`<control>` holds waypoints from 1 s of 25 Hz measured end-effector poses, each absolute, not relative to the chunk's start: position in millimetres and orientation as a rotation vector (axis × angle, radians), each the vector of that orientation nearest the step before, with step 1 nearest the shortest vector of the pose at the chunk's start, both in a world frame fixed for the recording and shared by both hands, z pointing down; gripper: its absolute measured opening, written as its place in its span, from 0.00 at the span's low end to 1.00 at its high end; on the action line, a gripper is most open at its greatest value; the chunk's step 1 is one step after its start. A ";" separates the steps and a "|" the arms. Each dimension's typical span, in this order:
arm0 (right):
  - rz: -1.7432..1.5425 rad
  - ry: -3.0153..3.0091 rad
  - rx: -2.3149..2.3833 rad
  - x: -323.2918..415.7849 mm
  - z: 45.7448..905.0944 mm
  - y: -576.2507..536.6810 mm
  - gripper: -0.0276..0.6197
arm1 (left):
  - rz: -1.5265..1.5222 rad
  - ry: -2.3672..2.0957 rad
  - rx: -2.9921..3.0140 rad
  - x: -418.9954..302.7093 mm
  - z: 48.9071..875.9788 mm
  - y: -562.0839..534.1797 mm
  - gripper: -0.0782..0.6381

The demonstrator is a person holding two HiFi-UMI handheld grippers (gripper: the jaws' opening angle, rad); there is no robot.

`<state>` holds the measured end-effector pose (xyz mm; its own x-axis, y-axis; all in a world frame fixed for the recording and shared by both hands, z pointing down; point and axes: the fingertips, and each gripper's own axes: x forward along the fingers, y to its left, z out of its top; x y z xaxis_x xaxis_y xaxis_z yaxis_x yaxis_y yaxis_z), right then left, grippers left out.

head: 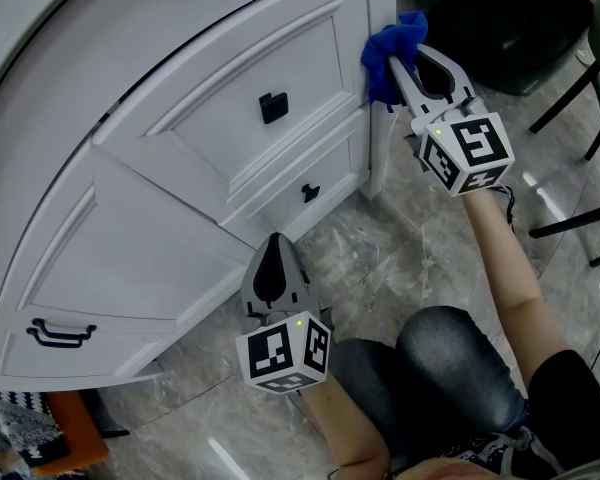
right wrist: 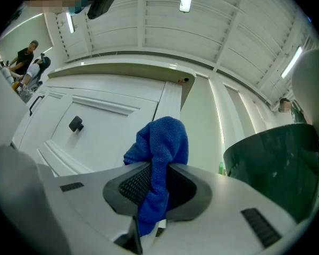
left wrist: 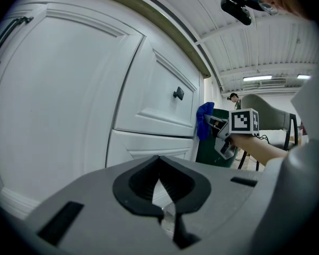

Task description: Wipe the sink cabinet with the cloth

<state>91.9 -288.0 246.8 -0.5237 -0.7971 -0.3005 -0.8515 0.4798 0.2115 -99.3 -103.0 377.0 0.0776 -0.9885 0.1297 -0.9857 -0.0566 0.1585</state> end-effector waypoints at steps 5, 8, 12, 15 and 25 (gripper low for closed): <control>0.506 2.567 -1.457 91.7 258.8 -288.6 0.17 | -0.019 -2.003 2.146 -98.9 376.9 -102.8 0.12; 0.508 2.562 -1.465 91.7 263.4 -288.5 0.17 | -0.017 -2.001 2.149 -98.3 376.4 -102.9 0.12; 0.522 2.554 -1.474 91.4 269.2 -288.4 0.17 | -0.013 -2.006 2.143 -99.7 377.6 -103.0 0.12; 0.524 2.557 -1.479 91.7 276.1 -288.7 0.16 | -0.010 -2.007 2.142 -100.2 378.0 -103.2 0.12; 0.522 2.581 -1.489 91.7 293.9 -289.4 0.16 | -0.002 -2.006 2.145 -99.1 379.2 -104.0 0.12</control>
